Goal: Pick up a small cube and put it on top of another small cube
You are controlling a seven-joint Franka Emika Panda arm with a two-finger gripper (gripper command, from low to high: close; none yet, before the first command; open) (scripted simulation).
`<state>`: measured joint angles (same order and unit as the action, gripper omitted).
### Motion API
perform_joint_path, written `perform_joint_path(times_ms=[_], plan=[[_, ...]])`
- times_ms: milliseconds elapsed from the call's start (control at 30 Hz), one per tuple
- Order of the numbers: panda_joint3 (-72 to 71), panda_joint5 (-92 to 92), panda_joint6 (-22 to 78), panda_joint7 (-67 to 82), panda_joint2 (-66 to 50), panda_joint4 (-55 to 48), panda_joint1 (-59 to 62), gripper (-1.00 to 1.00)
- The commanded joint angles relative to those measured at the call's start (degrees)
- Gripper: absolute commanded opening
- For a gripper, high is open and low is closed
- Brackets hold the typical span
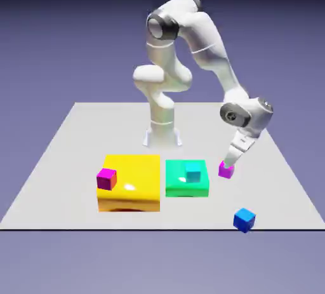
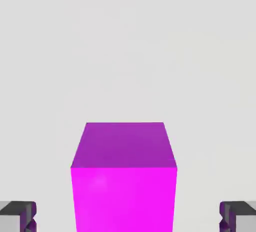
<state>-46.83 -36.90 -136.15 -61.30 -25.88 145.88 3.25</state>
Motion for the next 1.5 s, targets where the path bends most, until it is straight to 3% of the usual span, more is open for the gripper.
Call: perform_joint_path(times_ms=[0,33,67,333,600,1200,1400,1433,1467], plan=[[2.1,-2.3,-1.1,-1.6,-1.7,0.0,-1.4,0.0],[2.6,-2.9,-1.3,-1.9,-2.1,0.0,-1.7,0.0],[2.6,-2.9,-1.3,-1.9,-2.1,0.0,-1.7,-1.0],[-10.8,12.4,6.0,7.6,8.8,-1.8,7.3,-1.0],[3.8,31.5,8.8,-11.5,16.0,-10.8,16.9,-1.0],[41.0,64.6,9.0,-51.7,28.8,-12.2,32.3,-1.0],[40.3,68.5,-1.3,-49.1,21.6,-8.1,30.6,-1.0],[40.3,68.5,-1.3,-49.1,21.6,-8.1,30.6,1.0],[40.3,68.5,-1.3,-49.1,21.6,-8.1,30.6,1.0]])
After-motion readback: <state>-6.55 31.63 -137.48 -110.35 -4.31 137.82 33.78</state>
